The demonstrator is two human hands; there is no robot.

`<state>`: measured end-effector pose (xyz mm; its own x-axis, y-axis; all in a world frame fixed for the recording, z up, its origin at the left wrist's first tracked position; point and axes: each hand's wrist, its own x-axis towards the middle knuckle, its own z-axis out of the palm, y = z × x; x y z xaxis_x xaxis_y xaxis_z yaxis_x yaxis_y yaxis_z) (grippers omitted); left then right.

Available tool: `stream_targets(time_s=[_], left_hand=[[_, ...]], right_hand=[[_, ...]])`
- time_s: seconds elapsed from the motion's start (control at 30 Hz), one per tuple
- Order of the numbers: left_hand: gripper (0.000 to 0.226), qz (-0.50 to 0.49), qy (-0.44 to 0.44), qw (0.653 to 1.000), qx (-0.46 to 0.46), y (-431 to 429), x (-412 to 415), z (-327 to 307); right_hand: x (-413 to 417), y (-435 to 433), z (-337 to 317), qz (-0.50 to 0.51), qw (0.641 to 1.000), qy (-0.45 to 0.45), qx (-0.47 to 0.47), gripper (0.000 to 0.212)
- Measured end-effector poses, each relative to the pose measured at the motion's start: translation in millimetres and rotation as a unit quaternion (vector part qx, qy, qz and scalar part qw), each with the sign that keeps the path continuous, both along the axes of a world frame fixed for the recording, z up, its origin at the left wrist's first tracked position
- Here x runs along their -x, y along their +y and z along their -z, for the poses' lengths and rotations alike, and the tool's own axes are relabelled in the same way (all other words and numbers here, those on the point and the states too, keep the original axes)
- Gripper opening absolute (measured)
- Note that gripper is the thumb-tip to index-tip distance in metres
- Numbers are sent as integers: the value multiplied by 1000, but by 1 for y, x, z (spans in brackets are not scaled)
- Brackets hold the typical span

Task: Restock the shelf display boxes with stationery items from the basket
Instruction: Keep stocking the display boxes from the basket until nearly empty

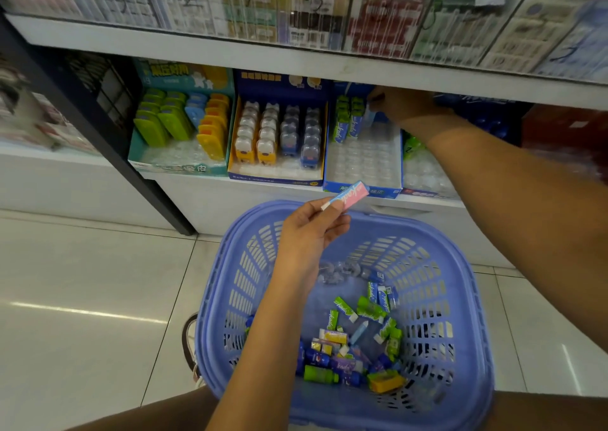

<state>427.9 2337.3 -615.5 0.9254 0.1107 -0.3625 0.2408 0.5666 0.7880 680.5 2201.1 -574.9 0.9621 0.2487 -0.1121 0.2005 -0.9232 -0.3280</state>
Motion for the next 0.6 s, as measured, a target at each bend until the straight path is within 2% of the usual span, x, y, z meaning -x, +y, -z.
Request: stream_targets(time_s=[0.13,0.2,0.23,0.27,0.33,0.37,0.43,0.5,0.6], left_hand=[[21,2,-14,1000,24,0,1,-1],[22,-2,-16,999,28,0,0,-3],[21,-8,-15,1000,24,-2,-1,-4],[19,-17,-17,1000,16,-3,-3,-5],[18,-35,-29,999,-6,-8,-9,-8],[19,-42,-38,998,-23,-10,-12,-10],[18,-59,-64,993,-76,-15,-18,-15],[11,-82,-106,979,-153,-20,-22,-18],[18,-93,-158,943,-277,-25,-25,-19]], right_hand=[[22,2,-13,32,998,-7,-45,40],[49,4,-23,67,994,-54,-65,29],[65,4,-27,76,989,-56,-111,20],[86,3,-30,74,979,-18,-191,17],[131,0,-37,36,929,137,-343,29],[148,-3,-36,16,905,182,-384,32],[165,-7,-31,28,880,181,-437,27],[169,-8,-29,84,857,162,-482,25],[167,-12,-26,147,805,208,-536,20]])
